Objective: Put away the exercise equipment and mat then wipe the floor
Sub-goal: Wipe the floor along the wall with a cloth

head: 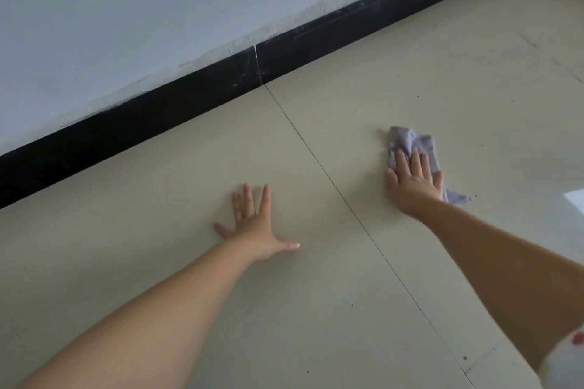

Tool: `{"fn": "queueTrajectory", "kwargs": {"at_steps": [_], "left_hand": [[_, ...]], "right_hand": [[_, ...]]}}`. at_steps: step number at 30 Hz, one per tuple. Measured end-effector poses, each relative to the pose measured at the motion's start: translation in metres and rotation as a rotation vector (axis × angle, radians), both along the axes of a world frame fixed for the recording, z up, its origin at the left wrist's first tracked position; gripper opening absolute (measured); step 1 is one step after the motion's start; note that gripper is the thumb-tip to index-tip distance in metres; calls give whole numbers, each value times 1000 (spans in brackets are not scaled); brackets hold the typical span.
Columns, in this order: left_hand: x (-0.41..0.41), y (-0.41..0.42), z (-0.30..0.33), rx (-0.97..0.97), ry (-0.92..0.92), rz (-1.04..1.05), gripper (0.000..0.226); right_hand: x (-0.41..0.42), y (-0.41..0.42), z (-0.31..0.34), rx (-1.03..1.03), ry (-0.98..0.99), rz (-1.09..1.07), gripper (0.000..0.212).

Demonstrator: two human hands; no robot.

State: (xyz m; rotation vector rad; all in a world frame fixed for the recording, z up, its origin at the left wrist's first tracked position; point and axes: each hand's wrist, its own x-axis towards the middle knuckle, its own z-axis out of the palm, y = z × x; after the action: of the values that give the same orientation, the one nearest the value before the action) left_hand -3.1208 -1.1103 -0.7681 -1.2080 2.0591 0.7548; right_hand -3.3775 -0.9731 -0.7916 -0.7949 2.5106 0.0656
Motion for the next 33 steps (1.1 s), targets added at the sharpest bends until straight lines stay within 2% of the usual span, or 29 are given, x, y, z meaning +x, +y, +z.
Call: {"fn": "queueTrajectory", "kwargs": {"at_steps": [2, 4, 6, 9, 11, 14, 16, 19, 20, 21, 25, 27, 28, 30, 33], "left_hand": [[-4, -6, -5, 7, -6, 18, 134], [-3, -4, -13, -37, -15, 4, 137], [-2, -2, -19, -68, -18, 3, 138], [-3, -2, -19, -64, -33, -6, 137], [-2, -3, -19, -63, -18, 3, 136], [1, -3, -19, -58, 15, 11, 136], [0, -1, -19, -47, 27, 11, 136], [0, -2, -20, -37, 33, 18, 136], [-1, -2, -20, -31, 31, 20, 136], [-1, -2, -21, -33, 32, 24, 136], [-3, -1, -20, -36, -5, 22, 135], [-3, -1, -19, -20, -21, 19, 135], [-2, -1, -19, -24, -16, 20, 134], [-1, -2, -20, -34, 4, 25, 133], [0, -2, -19, -20, 32, 27, 134]], "right_hand": [[28, -16, -2, -45, 9, 32, 58], [75, -27, -9, -169, 29, 346, 60], [119, -38, -7, -259, 45, 670, 74], [115, -56, -9, -227, -76, 948, 79], [74, -73, -13, -241, -3, 871, 78], [-8, -87, -21, -167, 170, 423, 69], [-53, -84, -14, -89, 112, 163, 56], [-58, -103, -3, -74, 65, -50, 56], [-43, -114, -3, -72, 57, -29, 56], [-18, -124, -9, -79, 55, 83, 55], [110, -142, -19, -288, 35, 858, 63], [117, -155, -16, -176, -31, 1125, 69], [103, -163, -15, -138, -19, 1179, 72], [58, -182, -12, -146, 70, 1092, 77], [-27, -194, -10, -95, 91, 562, 57]]}}
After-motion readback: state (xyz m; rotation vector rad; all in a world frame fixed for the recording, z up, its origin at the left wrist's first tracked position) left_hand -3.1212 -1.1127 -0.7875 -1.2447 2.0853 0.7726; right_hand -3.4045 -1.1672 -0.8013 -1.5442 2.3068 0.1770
